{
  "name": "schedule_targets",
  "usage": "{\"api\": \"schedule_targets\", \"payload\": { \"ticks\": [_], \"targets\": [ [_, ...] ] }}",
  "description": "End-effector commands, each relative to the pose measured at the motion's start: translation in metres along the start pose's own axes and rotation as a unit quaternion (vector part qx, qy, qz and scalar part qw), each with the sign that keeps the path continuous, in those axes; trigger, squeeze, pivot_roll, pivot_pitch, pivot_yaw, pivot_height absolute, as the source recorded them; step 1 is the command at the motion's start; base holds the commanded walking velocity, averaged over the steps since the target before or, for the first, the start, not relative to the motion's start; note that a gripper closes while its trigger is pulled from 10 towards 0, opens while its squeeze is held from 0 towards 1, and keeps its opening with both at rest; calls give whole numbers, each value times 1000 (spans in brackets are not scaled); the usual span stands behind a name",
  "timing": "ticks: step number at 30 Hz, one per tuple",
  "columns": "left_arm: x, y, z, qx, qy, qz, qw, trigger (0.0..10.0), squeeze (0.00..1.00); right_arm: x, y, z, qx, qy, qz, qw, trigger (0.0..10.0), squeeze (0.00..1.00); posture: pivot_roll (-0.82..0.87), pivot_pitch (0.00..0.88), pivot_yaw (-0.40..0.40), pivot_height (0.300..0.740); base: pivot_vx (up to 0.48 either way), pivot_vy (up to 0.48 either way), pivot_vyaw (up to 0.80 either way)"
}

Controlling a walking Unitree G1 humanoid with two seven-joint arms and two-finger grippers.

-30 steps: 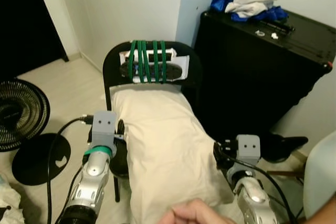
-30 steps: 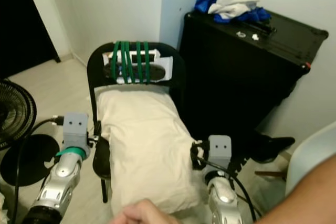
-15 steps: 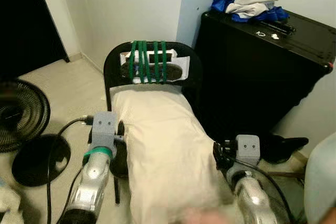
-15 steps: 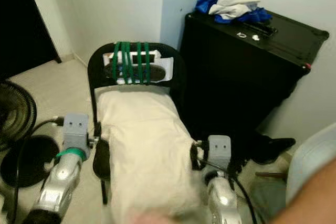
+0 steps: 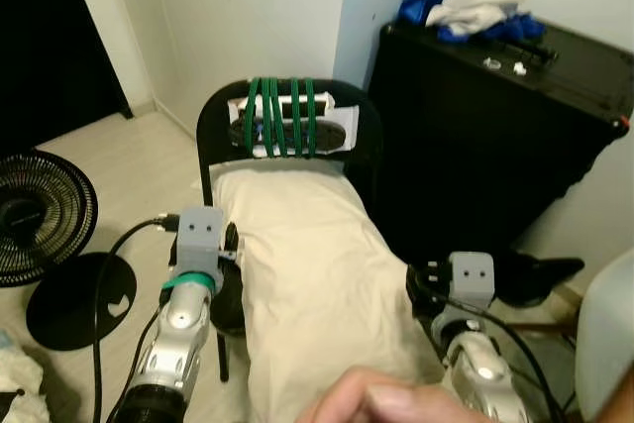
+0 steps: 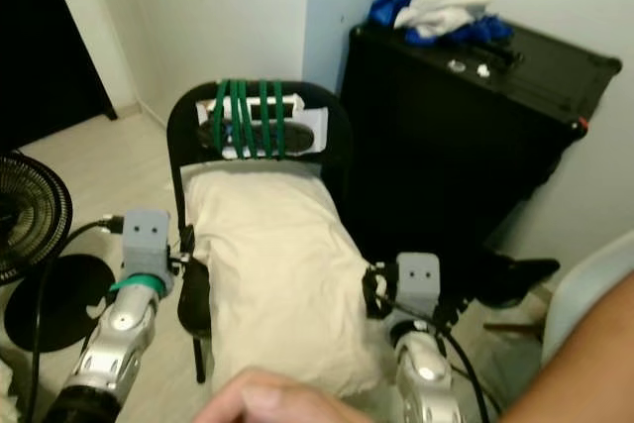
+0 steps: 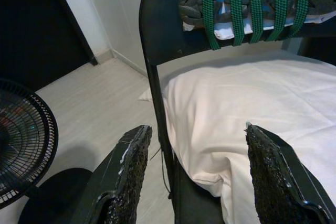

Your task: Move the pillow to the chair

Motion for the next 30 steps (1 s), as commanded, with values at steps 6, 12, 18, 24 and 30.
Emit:
{"api": "schedule_targets", "payload": {
  "ticks": [6, 12, 18, 24, 30],
  "targets": [
    [-10, 3, 2, -2, -2, -19, 1000, 10000, 0, -8, 2, 7, -12, -4, -15, 1000, 10000, 0, 61, 0, 48, 740, 0, 0, 0],
    [-9, 2, 1, 1, -1, -19, 1000, 10000, 0, -7, 1, 6, -10, -4, -16, 1000, 10000, 0, 66, 0, 42, 740, 0, 0, 0],
    [-10, 4, 2, 2, 1, -21, 1000, 10000, 0, -7, 0, 5, -9, -3, -17, 1000, 10000, 0, 64, 0, 42, 740, 0, 0, 0],
    [-11, 4, 2, 2, -1, -22, 1000, 10000, 0, -7, 1, 6, -10, -3, -17, 1000, 10000, 0, 63, 3, 43, 740, 0, 0, 0],
    [-12, 5, 2, 2, -3, -22, 1000, 10000, 0, -9, 1, 6, -11, -3, -20, 1000, 10000, 0, 65, 3, 40, 740, 0, 0, 0]
  ]
}}
Point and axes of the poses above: a point about 5 cm out from each wrist's last joint towards the gripper, its own y axis pointing back from the gripper into the wrist, its own x axis along the axis of the wrist's last joint, z = x × y, the point moved 6 cm from there along -y, pointing out of the wrist towards the gripper, and after that the axes turned 10 degrees about -y, right-handed, at the moved point
